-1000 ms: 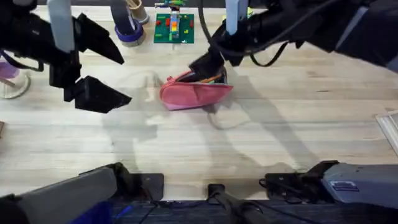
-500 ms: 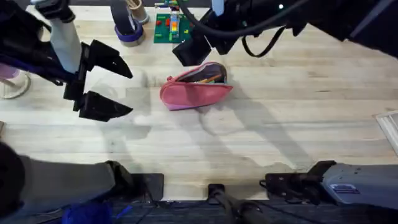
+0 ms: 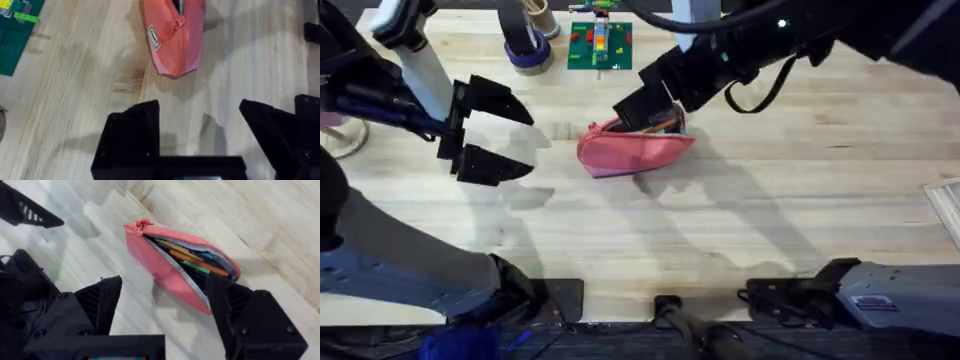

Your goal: Unzip the bag, pick up the pens from the table one at a time and place them inside, then zip the bag closed.

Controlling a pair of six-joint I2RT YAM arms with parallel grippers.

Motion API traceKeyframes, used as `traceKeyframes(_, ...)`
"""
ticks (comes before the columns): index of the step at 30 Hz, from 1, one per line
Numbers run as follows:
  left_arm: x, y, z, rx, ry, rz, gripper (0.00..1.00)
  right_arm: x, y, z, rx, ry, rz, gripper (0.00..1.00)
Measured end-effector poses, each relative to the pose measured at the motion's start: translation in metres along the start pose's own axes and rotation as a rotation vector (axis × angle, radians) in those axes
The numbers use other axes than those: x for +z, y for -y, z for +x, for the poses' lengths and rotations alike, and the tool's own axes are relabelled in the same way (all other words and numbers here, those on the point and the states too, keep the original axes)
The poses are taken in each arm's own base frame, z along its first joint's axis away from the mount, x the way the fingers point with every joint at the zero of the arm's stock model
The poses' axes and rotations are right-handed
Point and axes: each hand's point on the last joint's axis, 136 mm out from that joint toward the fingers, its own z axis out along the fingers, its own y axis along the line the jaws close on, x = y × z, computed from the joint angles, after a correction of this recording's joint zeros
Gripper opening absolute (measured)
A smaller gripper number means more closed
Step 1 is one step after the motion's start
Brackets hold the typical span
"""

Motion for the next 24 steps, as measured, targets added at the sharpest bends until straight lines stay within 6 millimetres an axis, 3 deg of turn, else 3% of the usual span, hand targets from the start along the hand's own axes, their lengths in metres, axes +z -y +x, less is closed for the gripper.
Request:
traceKeyframes(12,0.0,-0.005,0.003,0.015,-0.004,-0.015,0.993,0.002,-0.002,-0.009,0.052,0.005,-0.012,0.996)
traceKeyframes(24,0.001,-0.005,0.003,0.017,-0.005,-0.016,0.993,0.026,-0.03,-0.049,0.014,-0.053,-0.052,0.996)
